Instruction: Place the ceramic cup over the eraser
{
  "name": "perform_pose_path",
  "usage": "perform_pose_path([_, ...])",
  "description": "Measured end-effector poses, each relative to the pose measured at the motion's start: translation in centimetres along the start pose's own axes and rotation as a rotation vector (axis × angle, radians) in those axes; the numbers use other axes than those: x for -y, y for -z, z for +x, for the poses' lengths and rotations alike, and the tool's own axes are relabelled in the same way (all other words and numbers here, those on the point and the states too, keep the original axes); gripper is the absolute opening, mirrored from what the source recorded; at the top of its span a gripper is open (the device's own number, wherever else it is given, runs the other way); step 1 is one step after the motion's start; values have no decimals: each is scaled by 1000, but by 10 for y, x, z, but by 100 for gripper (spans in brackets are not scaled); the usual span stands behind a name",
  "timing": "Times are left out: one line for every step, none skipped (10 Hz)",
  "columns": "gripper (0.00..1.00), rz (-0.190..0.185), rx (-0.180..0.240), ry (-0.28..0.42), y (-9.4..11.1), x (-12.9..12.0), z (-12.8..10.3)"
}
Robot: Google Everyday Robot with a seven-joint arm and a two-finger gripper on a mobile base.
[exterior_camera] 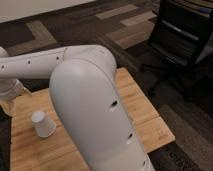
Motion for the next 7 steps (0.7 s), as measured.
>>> perform_pose_path([65,6,-10,-5,0,-3,3])
perform_pose_path([65,11,-20,-8,0,-8,6])
perform_pose_path([65,20,-30,-11,0,-14,9])
perform_pose_path([65,28,-35,-17,0,-17,13])
perform_pose_path([65,34,-40,-24,-1,-21,17])
perform_pose_path([65,39,-40,-35,-2,-22,21])
perform_pose_path([65,44,-41,-51,-3,-21,26])
